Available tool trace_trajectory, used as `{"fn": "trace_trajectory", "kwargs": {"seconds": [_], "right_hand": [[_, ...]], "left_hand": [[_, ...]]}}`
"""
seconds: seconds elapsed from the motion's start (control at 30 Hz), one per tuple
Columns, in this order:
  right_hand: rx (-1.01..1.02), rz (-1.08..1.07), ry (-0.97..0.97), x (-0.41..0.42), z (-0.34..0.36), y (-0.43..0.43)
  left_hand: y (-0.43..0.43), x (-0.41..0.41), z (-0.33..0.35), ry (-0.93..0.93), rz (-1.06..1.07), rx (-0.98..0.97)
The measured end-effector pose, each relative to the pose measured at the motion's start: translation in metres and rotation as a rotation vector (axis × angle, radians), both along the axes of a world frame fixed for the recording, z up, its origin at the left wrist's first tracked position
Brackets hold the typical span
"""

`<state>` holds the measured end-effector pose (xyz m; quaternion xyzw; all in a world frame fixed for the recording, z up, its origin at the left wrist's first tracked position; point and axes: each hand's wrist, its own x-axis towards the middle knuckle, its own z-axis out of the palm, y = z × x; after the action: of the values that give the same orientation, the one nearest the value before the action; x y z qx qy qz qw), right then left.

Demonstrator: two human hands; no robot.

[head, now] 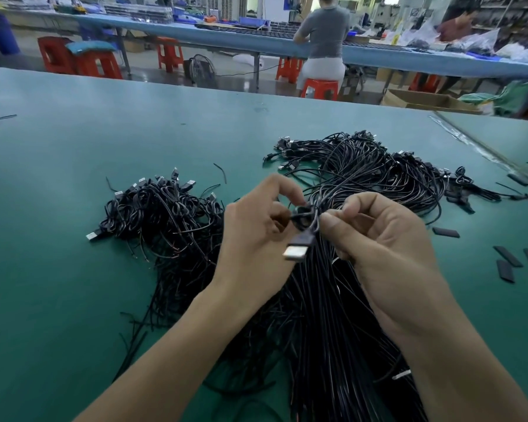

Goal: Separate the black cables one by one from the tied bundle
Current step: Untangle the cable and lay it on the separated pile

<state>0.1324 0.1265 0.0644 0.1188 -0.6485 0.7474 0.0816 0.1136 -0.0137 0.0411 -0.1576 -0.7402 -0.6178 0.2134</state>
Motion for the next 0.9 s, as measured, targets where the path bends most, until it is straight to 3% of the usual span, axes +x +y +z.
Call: {"fn": "trace_trajectory", "kwargs": {"seconds": [0.2,0.27,0.47,0.67,0.77,0.9], "right_hand": [[0.268,-0.123,0.087,-0.008,-0.009,0.007],[0.347,-0.143,0.098,-0.01,-0.01,0.012],[0.432,-0.233,0.095,-0.012,-0.012,0.017],[0.201,-0.165,-0.012,-0.013,-0.01,0.017],[0.154,-0.227,-0.063,-0.014,-0.013,0.018],[0.087,-0.269,-0.047,-0.015,-0.01,0.021]], "left_hand": [[0.006,-0.001,0.008,-0.386,-0.231,0.36],[0.006,-0.002,0.006,-0.444,-0.253,0.319],[0.01,-0.003,-0.003,-0.324,-0.261,0.273],[0.012,-0.001,-0.002,-0.152,-0.234,0.183],[0.012,0.001,0.0,-0.126,-0.231,0.196],[0.013,0.005,0.001,-0.088,-0.174,0.076]]}}
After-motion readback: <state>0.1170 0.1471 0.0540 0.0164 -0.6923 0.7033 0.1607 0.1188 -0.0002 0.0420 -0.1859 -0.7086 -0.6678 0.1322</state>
